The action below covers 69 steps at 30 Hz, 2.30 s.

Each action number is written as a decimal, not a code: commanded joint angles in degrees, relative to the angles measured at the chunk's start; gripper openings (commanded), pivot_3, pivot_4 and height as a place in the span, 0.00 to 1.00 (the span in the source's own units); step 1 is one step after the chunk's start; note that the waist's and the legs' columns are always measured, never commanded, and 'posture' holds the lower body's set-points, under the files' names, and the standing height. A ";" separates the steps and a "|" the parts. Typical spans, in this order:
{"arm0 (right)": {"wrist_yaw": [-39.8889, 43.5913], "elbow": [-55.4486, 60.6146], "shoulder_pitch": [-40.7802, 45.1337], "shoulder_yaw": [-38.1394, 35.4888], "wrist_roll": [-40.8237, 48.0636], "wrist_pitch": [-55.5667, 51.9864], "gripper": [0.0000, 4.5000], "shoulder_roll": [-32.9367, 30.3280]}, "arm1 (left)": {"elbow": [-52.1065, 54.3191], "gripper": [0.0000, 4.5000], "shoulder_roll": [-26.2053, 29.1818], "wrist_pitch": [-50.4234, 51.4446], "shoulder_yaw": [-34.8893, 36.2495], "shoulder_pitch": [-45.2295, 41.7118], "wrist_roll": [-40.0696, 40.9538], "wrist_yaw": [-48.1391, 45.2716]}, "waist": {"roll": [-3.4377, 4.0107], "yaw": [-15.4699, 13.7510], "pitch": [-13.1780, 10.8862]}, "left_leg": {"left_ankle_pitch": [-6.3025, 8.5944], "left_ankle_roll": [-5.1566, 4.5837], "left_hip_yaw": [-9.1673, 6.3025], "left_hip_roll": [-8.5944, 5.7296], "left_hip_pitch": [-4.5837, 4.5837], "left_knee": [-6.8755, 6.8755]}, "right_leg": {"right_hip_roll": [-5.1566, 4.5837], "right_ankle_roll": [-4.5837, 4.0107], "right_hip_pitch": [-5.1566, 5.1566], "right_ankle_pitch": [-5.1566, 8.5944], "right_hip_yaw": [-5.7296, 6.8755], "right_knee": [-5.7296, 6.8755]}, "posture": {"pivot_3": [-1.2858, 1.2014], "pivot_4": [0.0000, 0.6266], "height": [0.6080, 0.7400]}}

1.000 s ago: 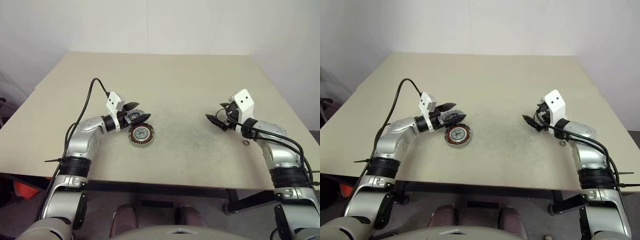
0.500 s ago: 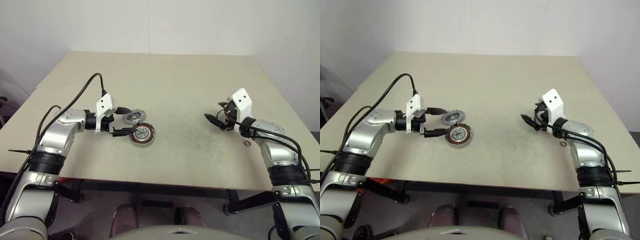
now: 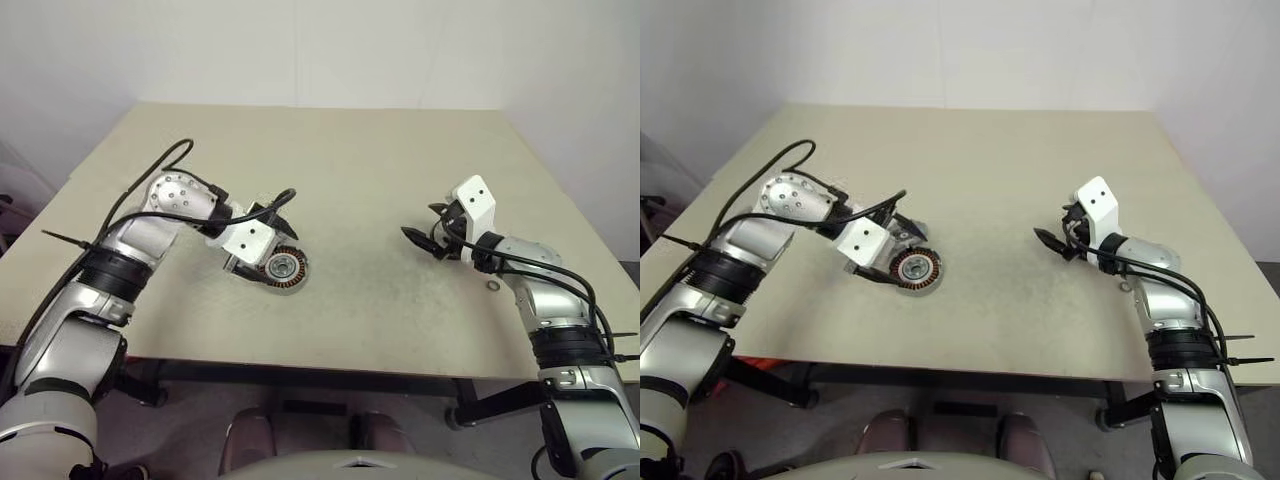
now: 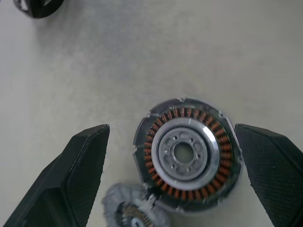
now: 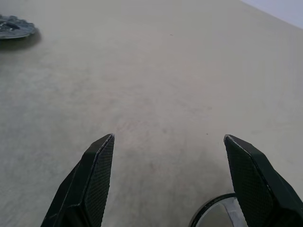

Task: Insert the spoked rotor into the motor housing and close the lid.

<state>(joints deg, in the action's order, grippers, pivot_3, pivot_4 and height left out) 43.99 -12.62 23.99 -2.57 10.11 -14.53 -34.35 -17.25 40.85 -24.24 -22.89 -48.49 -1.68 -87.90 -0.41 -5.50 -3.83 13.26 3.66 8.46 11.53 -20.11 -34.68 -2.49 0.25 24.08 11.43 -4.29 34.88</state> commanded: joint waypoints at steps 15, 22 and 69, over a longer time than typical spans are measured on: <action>5.11 3.18 4.05 -2.64 1.80 -4.58 0.93 -7.10 | 4.45 0.99 4.10 -10.65 -5.77 -6.38 -9.74 -1.21 | 0.02 -0.15 0.00 | -0.05 0.08 0.00 0.03 0.03 -0.07 | 0.01 -0.05 0.00 0.03 0.01 0.21 | 0.52 0.00 1.00; 1.66 4.54 2.88 -4.20 2.09 -4.62 0.93 -6.09 | -4.50 0.99 4.55 -20.79 -8.30 -7.86 -20.43 5.58 | 0.02 -0.19 0.00 | -0.08 0.13 -0.01 0.04 0.01 -0.13 | 0.02 -0.06 0.04 0.04 0.01 0.29 | 0.52 0.00 1.00; -1.48 9.34 2.67 -6.77 3.52 -5.91 0.93 -6.46 | -17.08 0.99 -5.61 -27.59 -16.45 -11.09 -28.59 14.05 | 0.01 -0.32 0.00 | -0.20 0.34 -0.02 0.03 0.03 -0.34 | -0.02 -0.09 0.08 0.06 -0.01 0.73 | 0.52 0.00 1.00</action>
<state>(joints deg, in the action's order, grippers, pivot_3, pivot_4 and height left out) 42.74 -6.00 25.17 -7.39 12.44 -20.55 -40.02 -33.64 35.53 -51.29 -38.92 -58.04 -29.30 -74.77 -0.40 -5.81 -3.83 13.06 3.99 8.44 11.56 -20.07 -35.01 -2.52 0.16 24.15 11.49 -4.31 35.62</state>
